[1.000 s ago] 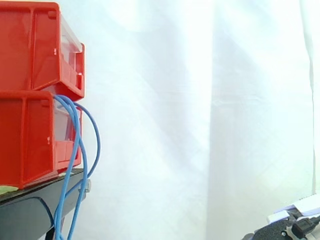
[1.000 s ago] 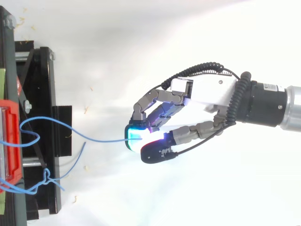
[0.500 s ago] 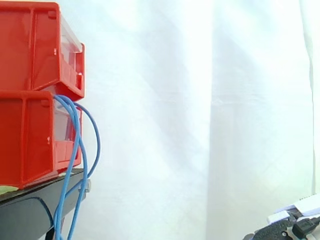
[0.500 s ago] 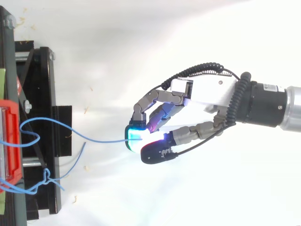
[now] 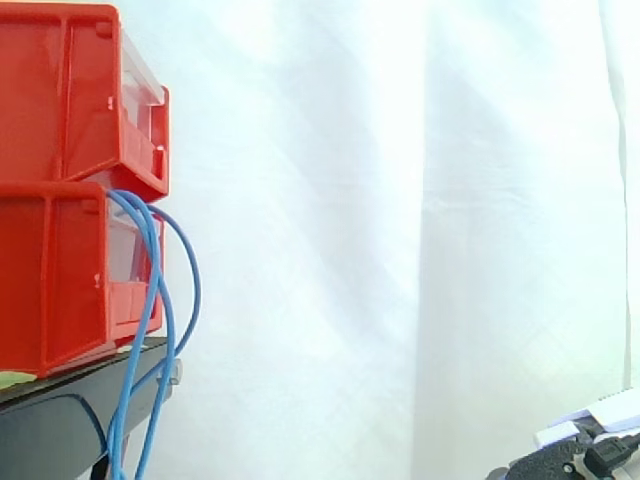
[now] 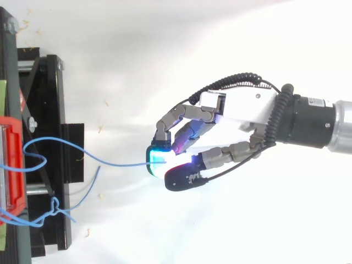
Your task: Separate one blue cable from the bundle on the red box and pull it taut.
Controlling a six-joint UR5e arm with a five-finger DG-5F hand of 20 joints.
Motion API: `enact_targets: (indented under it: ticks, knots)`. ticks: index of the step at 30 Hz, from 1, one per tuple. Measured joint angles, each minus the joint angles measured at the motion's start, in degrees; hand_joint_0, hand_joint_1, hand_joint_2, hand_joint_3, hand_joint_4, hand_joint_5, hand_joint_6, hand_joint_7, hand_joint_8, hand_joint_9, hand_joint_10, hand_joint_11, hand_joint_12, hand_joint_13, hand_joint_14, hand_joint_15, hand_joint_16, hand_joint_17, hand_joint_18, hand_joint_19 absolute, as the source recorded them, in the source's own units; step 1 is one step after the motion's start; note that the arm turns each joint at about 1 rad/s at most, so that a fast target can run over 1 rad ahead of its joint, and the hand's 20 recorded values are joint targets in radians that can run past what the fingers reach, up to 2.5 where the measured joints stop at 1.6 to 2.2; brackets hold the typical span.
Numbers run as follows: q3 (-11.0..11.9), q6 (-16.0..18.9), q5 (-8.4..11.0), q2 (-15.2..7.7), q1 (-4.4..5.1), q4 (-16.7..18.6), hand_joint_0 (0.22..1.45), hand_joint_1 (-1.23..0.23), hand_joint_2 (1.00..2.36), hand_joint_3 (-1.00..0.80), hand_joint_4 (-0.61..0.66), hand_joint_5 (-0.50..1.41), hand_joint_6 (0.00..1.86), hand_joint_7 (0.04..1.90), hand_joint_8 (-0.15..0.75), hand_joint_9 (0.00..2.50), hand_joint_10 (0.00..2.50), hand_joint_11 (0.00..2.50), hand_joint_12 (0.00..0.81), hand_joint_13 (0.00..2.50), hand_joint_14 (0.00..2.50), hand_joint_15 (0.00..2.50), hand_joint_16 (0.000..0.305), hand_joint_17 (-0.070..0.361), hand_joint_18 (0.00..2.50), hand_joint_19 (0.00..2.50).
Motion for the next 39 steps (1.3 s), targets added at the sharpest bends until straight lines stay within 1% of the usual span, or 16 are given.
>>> enact_targets:
  ticks: [39]
  knots:
    - [0.01, 0.02, 0.0, 0.0, 0.0, 0.0, 0.56, -0.84, 1.21, -0.09, 0.04, -0.05, 0.88, 0.97, 0.293, 0.92, 0.01, 0.18, 0.412, 0.77, 0.01, 0.34, 0.069, 0.155, 0.57, 0.36]
